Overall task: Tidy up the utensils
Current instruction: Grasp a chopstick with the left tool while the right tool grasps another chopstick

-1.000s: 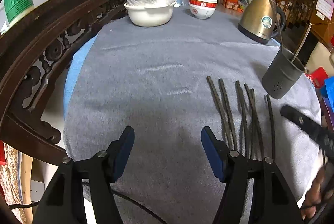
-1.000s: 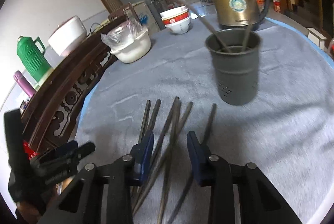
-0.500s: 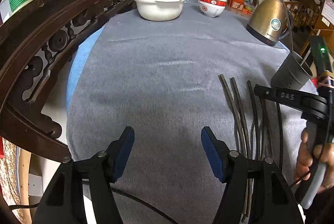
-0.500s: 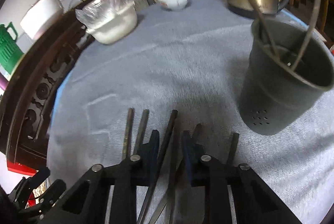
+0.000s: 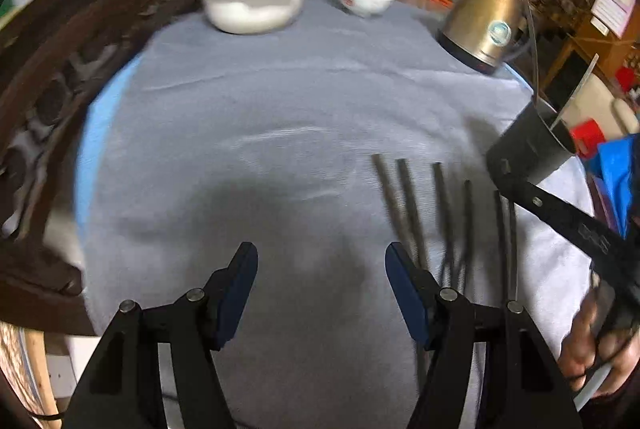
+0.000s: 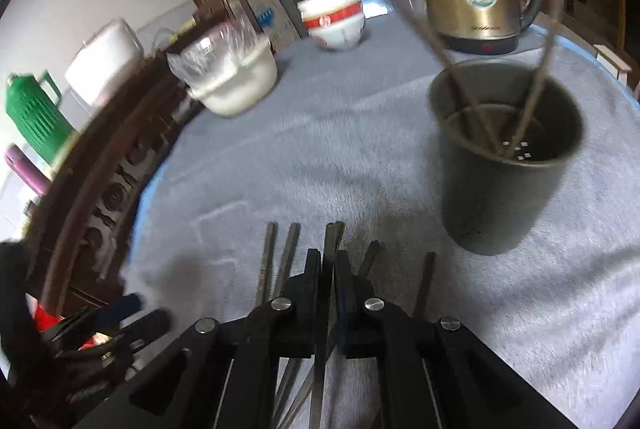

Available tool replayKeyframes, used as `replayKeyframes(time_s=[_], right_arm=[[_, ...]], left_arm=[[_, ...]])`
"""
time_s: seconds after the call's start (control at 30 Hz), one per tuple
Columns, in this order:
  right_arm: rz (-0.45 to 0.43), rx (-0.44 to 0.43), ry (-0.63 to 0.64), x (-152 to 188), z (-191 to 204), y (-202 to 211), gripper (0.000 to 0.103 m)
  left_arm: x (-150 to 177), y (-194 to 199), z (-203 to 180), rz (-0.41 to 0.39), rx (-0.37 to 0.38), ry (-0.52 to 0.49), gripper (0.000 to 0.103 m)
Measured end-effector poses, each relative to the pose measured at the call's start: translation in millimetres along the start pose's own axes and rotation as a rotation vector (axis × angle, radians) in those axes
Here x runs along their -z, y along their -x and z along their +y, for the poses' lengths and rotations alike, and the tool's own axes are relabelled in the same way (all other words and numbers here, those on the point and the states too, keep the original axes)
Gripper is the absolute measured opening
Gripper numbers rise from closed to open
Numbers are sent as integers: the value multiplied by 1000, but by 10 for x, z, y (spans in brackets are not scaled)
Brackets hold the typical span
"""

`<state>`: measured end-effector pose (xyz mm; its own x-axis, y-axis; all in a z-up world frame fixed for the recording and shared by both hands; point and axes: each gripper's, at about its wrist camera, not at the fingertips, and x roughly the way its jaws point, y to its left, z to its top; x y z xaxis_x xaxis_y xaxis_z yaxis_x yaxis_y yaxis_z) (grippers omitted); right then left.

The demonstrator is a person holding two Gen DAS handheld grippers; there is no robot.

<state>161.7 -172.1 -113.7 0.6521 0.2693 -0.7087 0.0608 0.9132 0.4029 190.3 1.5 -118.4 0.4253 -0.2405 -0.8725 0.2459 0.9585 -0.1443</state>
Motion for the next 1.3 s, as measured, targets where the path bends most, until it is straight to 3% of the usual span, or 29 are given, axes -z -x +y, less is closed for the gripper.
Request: replayKeyframes(time_s=[0.17, 0.37, 0.63, 0.77, 1.07, 1.3], right_arm=[[-54, -57, -51, 6, -113, 236, 7], [-86, -88, -76, 9, -174, 397, 7], [-107, -110, -82, 13, -183, 524, 7], [-103, -107, -80, 19, -194, 514, 7], [-7, -93, -164, 77, -374, 340, 10], [87, 23, -193, 206, -595, 177, 13]], left_arm=[[-337, -286, -111, 84, 71, 17, 67], [-741, -619, -265, 205, 142, 79, 49], [-921, -957, -317, 310, 143, 160, 33], [-905, -1042, -357, 335, 123, 163, 30], [-821, -1058, -411, 315, 81, 100, 10], [-703, -995, -432, 305, 101, 25, 8]])
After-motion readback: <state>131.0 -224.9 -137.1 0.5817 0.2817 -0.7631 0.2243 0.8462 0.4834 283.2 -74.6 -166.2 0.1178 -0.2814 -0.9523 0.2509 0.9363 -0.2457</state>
